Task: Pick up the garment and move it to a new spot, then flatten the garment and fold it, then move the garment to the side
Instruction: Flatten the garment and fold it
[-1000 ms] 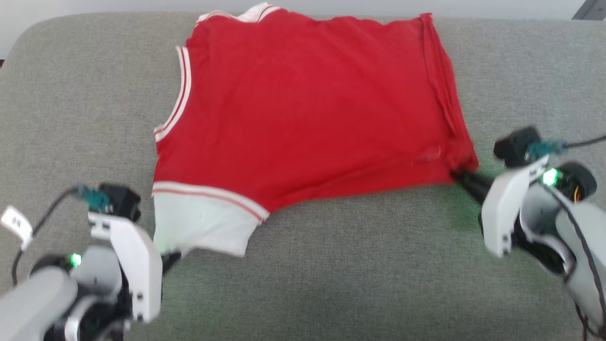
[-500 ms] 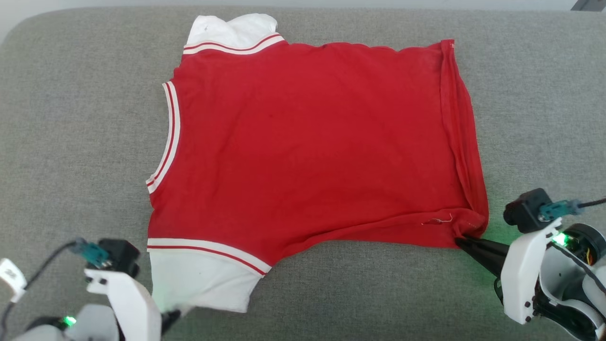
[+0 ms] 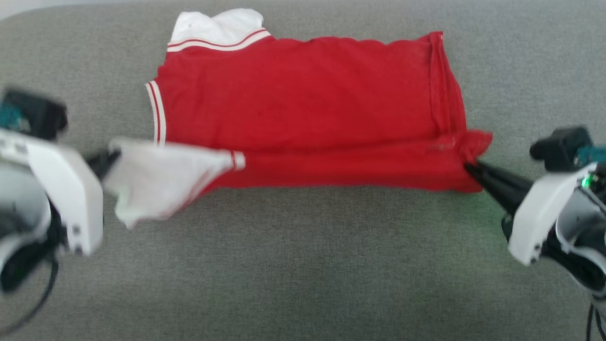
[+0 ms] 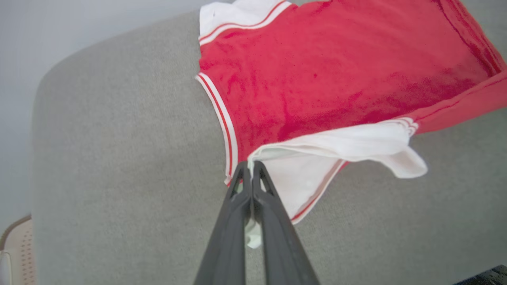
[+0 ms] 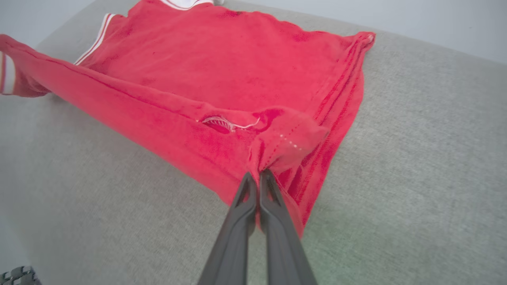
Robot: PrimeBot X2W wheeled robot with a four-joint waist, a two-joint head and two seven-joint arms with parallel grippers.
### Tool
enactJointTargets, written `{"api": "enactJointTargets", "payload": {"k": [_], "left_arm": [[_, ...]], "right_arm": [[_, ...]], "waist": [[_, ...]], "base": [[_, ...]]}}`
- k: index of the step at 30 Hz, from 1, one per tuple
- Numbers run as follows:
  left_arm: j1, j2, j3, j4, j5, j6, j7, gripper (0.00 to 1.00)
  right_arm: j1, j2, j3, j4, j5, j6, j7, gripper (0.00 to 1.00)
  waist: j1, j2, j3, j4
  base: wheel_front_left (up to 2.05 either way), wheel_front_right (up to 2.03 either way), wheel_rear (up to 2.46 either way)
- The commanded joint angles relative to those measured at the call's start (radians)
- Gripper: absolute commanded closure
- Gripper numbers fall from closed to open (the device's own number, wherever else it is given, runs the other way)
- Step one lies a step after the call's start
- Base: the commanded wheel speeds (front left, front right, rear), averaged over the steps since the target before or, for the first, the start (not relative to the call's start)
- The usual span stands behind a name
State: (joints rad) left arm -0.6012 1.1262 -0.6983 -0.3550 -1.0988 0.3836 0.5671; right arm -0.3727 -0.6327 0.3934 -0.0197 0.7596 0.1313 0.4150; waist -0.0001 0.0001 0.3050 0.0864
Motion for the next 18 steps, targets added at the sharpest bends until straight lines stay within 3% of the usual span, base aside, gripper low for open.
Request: {"api": "enactJointTargets", "payload": {"k": [1, 5, 7, 9, 18], "left_arm": [[-0.048, -0.024, 0.002, 0.031, 0.025, -0.023, 0.010, 1.00], [-0.194, -0.103, -0.022, 0.177, 0.089, -0.118, 0.041, 1.00], [-0.288, -0.185, -0.045, 0.320, 0.116, -0.186, 0.046, 1.00], [-0.341, -0.233, -0.064, 0.424, 0.133, -0.228, 0.051, 1.00], [-0.481, -0.416, -0.123, 0.836, 0.154, -0.368, 0.042, 1.00]], "right_arm": [[-0.023, 0.017, -0.013, 0.010, -0.011, -0.001, 0.009, 1.00], [-0.095, 0.064, -0.029, 0.045, -0.045, -0.001, 0.031, 1.00], [-0.156, 0.096, -0.026, 0.093, -0.063, -0.001, 0.029, 1.00], [-0.200, 0.119, -0.018, 0.133, -0.076, -0.001, 0.026, 1.00], [-0.353, 0.193, 0.057, 0.337, -0.103, -0.001, 0.000, 1.00]], "waist": [[0.0001, -0.0001, 0.009, -0.004], [0.0001, -0.0001, 0.038, -0.009], [0.0001, -0.0001, 0.066, -0.015], [0.0001, -0.0001, 0.086, -0.019], [0.0001, -0.0001, 0.153, -0.033]], "base": [[0.00, 0.00, 0.00], [0.00, 0.00, 0.00], [0.00, 0.00, 0.00], [0.00, 0.00, 0.00], [0.00, 0.00, 0.00]]}}
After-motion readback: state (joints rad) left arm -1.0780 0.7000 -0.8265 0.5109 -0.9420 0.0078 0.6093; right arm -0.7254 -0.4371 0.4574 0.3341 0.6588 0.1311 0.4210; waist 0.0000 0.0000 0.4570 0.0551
